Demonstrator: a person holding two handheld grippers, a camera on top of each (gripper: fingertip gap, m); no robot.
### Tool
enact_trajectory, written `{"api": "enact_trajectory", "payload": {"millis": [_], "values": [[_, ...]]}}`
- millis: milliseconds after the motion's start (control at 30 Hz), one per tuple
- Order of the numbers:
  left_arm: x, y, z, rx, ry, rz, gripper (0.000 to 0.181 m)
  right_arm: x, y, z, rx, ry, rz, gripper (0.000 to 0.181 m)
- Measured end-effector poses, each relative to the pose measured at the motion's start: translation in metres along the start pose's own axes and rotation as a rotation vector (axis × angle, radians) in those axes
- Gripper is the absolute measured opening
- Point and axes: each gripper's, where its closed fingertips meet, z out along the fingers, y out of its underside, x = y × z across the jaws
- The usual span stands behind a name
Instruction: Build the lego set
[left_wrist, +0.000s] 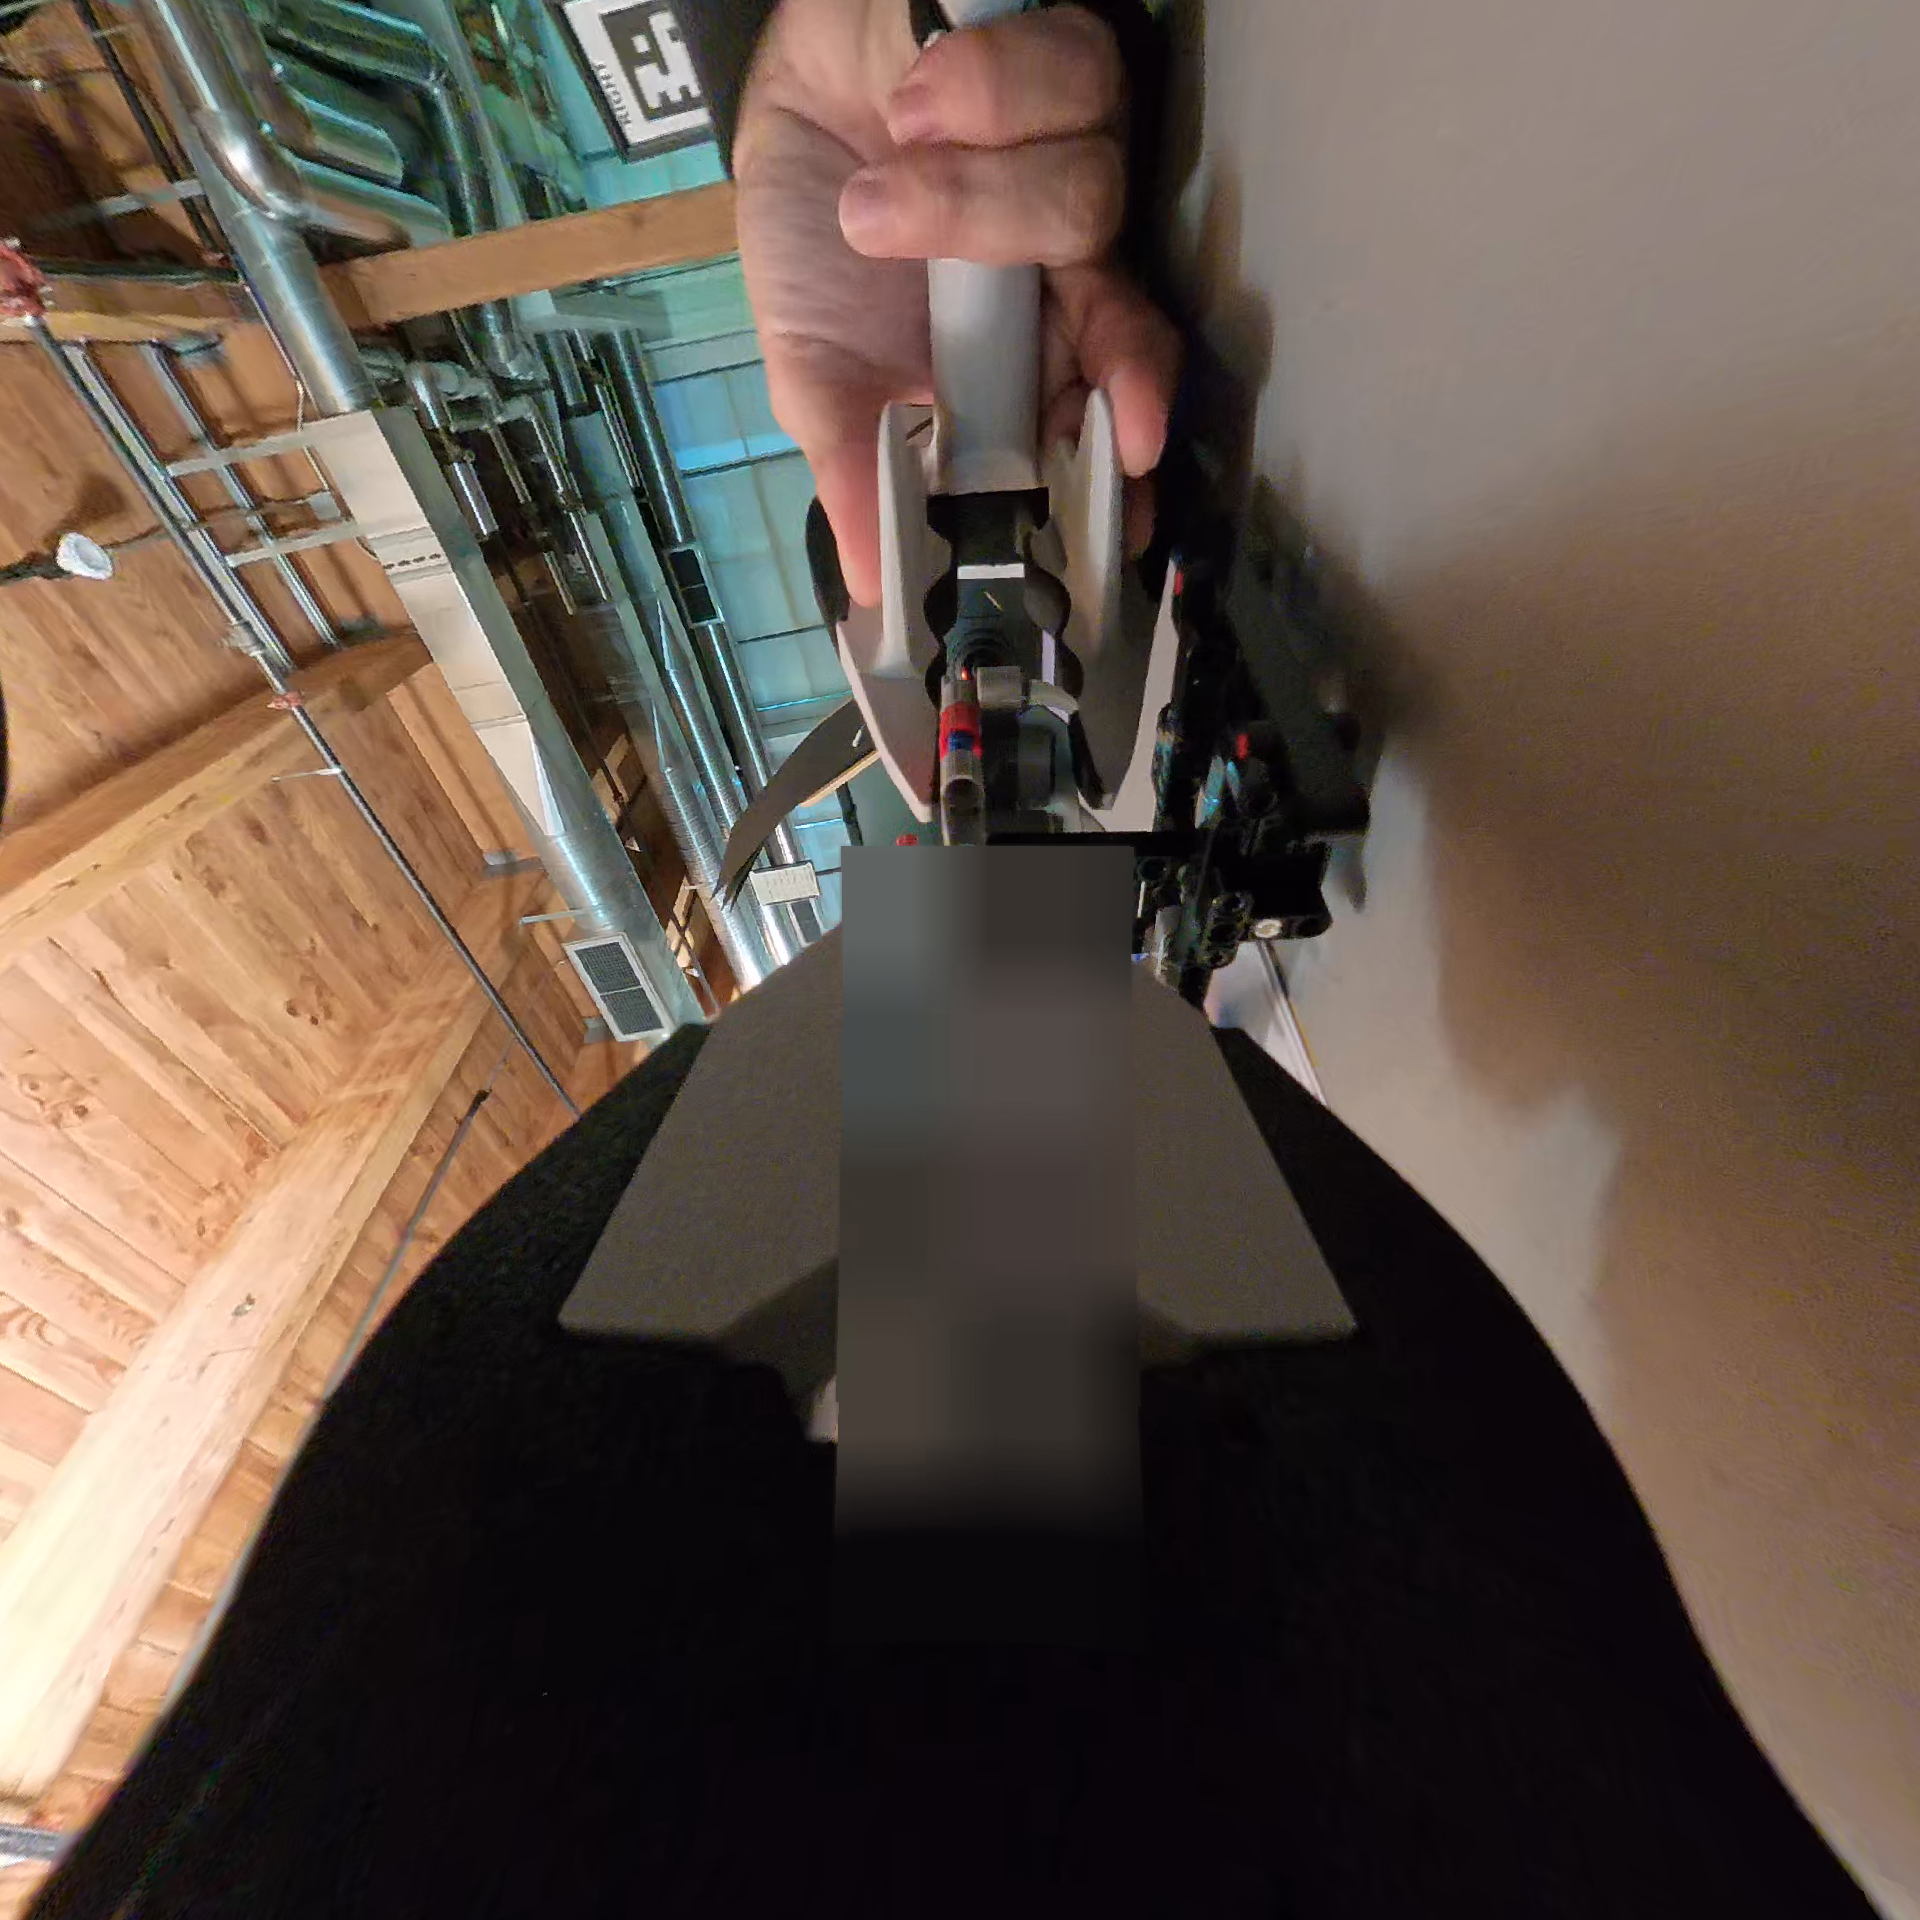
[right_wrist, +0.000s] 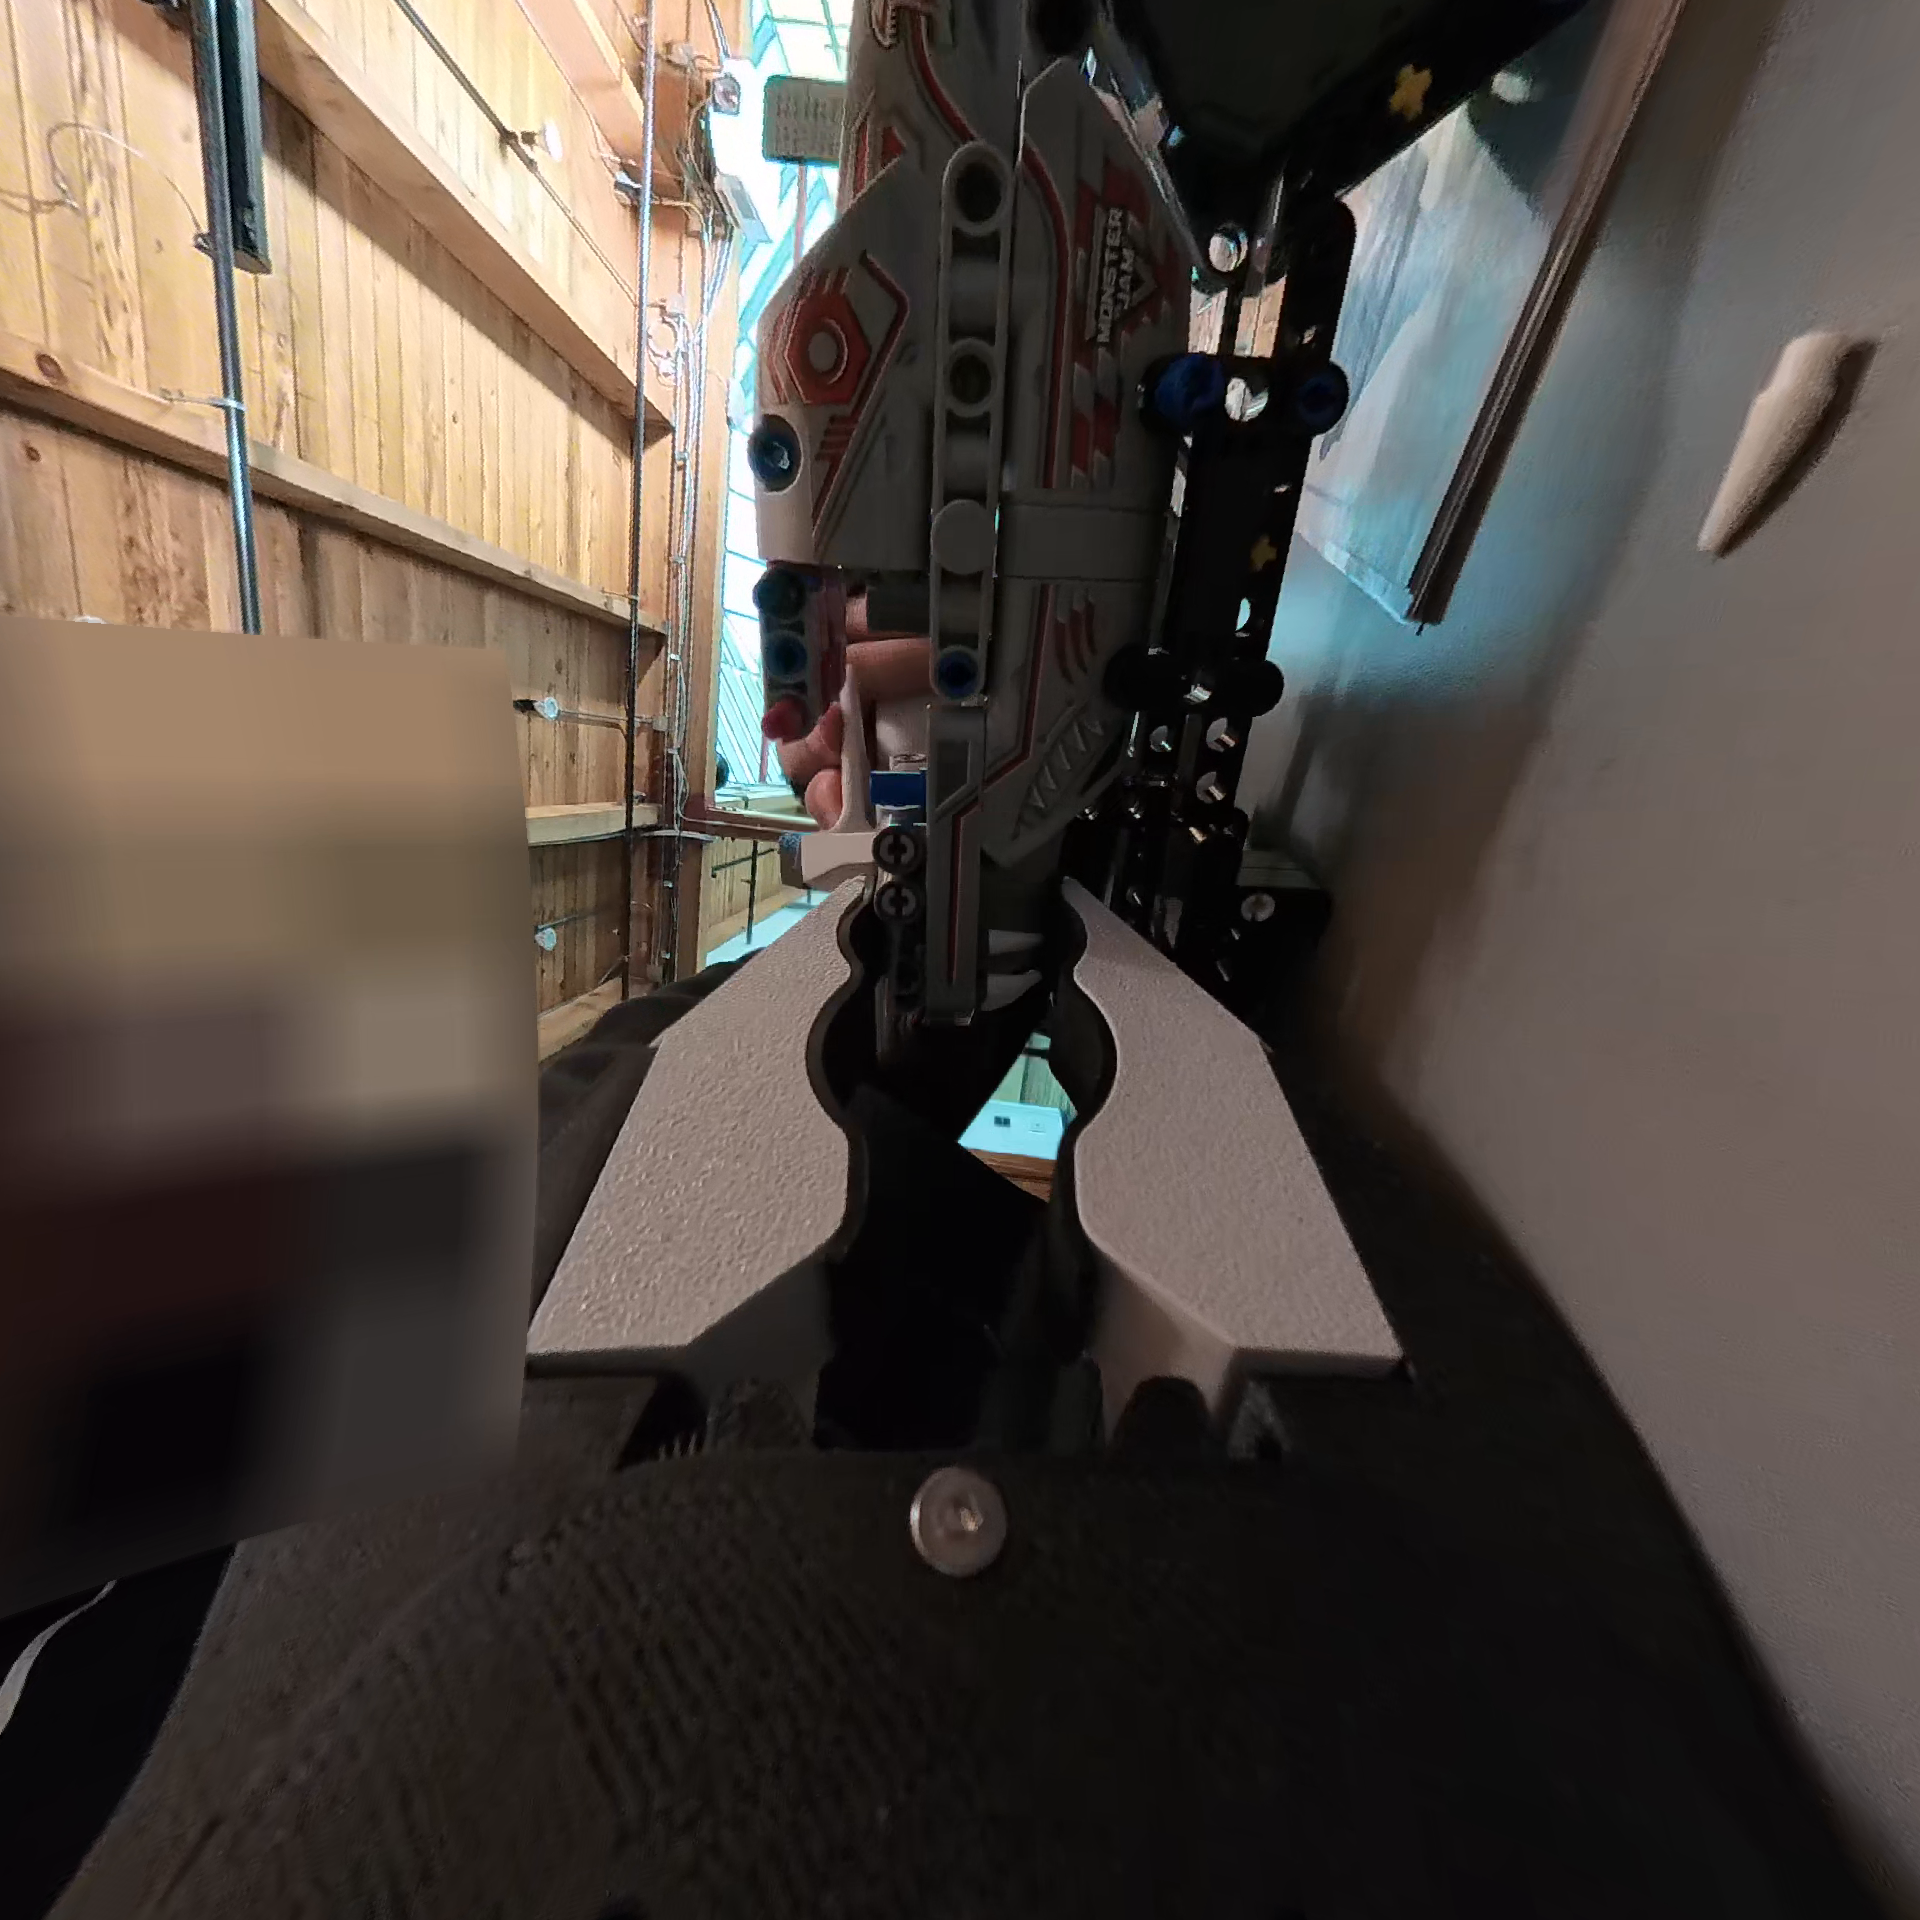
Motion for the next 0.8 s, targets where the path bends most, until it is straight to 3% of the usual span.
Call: {"api": "enact_trajectory", "payload": {"millis": [300, 467, 633, 800], "values": [[0.0, 0.0053, 0.0046, -0.023, 0.059, 0.101, 0.003, 0.0002, -0.0005, 0.0006, -0.027, -0.004, 0.009, 0.03], [-0.0001, 0.0036, 0.006, 0.035, 0.078, -0.168, 0.003, -0.0004, -0.001, 0.0006, -0.026, -0.01, 0.016, 0.03], [0.0002, 0.0037, 0.0076, 0.028, 0.044, 0.005, 0.003, 0.0001, -0.0013, 0.0008, -0.024, -0.006, 0.017, 0.03], [-0.002, -0.0008, 0.005, 0.098, 0.045, -0.144, 0.004, -0.0009, 0.0025, 0.0019, -0.052, -0.014, 0.015, 0.03]]}}
